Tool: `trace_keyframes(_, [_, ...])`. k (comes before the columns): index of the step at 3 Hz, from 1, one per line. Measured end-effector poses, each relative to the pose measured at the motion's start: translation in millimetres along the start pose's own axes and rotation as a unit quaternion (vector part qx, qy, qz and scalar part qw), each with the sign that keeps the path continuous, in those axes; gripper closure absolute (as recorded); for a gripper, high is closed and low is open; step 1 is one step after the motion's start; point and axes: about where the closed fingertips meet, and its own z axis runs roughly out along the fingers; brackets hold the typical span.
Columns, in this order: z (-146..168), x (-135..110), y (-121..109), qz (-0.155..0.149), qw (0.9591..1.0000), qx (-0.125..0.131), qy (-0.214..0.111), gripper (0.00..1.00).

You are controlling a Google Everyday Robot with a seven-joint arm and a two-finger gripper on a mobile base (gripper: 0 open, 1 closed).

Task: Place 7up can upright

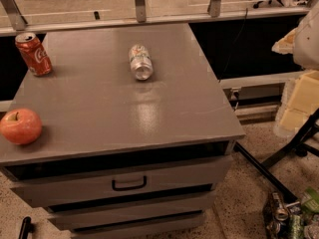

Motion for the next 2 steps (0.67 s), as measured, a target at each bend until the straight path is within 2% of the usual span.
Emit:
trace_keyframes(1, [0.0, 0.0, 0.0, 0.0, 1.0, 0.0, 0.0, 0.0])
trace_keyframes(2, [7.1, -11.3, -28.7, -0.002, 0.9999, 0.006, -0.016, 0.0])
